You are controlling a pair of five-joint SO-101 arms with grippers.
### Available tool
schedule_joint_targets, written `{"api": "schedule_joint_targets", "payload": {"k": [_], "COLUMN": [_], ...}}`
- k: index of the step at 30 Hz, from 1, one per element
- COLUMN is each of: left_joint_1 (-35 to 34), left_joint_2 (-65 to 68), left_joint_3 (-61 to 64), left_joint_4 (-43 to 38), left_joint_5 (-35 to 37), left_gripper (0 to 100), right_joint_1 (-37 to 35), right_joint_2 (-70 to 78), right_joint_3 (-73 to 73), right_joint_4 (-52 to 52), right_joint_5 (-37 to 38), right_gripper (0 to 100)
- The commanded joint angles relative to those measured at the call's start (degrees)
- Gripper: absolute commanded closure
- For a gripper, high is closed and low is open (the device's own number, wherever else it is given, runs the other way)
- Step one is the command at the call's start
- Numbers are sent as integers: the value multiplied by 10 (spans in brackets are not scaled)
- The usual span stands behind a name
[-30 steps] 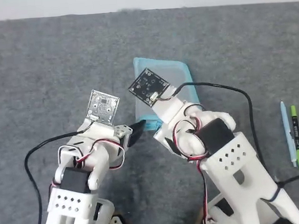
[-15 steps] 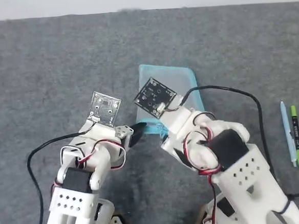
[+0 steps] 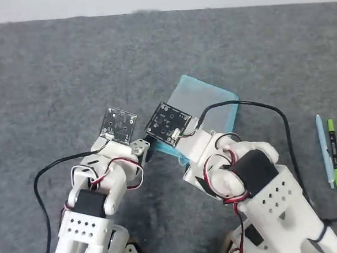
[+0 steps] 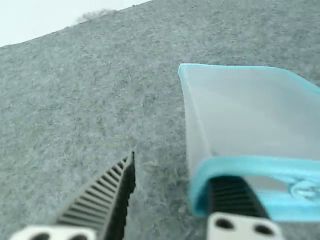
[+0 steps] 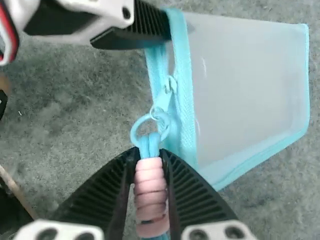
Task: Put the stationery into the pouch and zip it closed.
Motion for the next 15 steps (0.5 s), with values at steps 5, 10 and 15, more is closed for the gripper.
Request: {"api": "schedule_joint_targets", "payload": {"k": [5,10,15], "left_joint_1": [-5,-6,-26], "left_joint_2": [-13,-9,-9], "left_joint_3": [4,2,2], "left_joint_4": [-18,-18,-18], "left_joint_5": [23,53,55], "left_gripper": [989,989,989], "right_joint_1": [172,276,313], "right_joint_2": [-17,-16,-16], "right_joint_3": [-30,-30,-25], "right_joint_4": [4,4,-1], "right_joint_5": [62,107,120], "right_gripper": [992,992,992]}}
